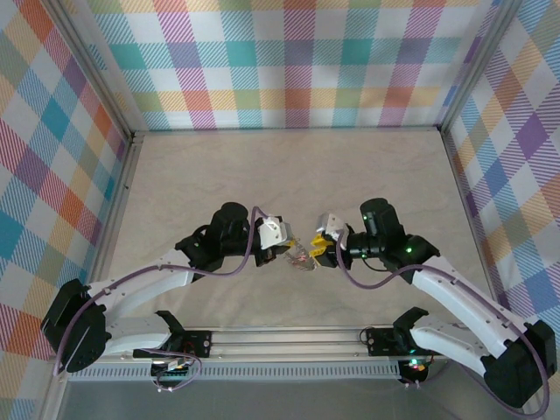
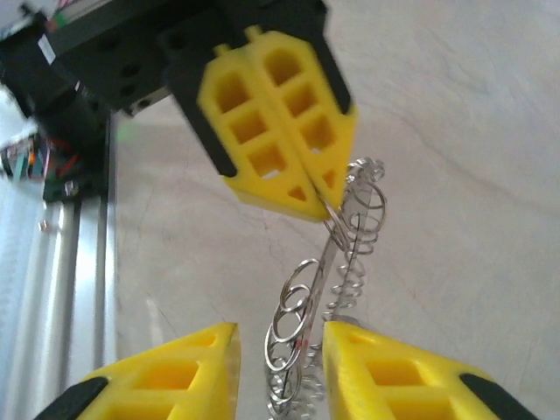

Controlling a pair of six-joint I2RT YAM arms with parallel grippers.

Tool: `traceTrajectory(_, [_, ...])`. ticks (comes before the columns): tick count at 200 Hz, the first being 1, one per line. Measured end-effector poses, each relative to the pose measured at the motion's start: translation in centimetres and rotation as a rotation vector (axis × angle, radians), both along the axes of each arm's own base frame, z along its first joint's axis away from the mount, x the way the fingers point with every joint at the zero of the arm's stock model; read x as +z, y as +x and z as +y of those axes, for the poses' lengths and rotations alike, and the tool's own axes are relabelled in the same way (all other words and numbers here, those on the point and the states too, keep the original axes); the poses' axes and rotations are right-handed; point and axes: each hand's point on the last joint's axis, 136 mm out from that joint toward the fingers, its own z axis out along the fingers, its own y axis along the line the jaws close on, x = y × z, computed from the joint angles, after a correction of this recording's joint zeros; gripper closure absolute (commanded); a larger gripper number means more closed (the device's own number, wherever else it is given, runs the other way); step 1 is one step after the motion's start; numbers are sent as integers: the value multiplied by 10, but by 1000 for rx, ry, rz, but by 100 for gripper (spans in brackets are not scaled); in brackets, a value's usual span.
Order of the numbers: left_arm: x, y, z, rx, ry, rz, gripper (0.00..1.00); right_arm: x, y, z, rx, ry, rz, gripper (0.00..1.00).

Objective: Put the keys on the keyring

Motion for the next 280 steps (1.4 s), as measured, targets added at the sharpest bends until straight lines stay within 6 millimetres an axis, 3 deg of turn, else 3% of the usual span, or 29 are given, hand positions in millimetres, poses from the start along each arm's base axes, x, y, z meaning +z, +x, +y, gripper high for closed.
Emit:
traceTrajectory(62, [11, -10, -4, -79, 12, -14, 100, -3, 12, 12, 164, -65, -207, 75])
traceTrajectory(178, [7, -14, -6, -122, 36, -2, 100, -3, 13, 19, 217, -76, -238, 79])
traceTrajectory(208, [8, -14, -7, -125, 33, -2, 100, -4, 13, 23, 223, -73, -240, 84])
traceTrajectory(239, [8, -14, -7, -123, 30, -2, 100, -3, 12, 25, 222, -67, -238, 100])
traceTrajectory(259, [9, -13, -7, -121, 27, -2, 67, -2, 13, 26, 220, -60, -240, 100])
traceTrajectory(280, [15, -15, -5, -111, 4, -9, 61, -1, 12, 27, 204, -23, -245, 100])
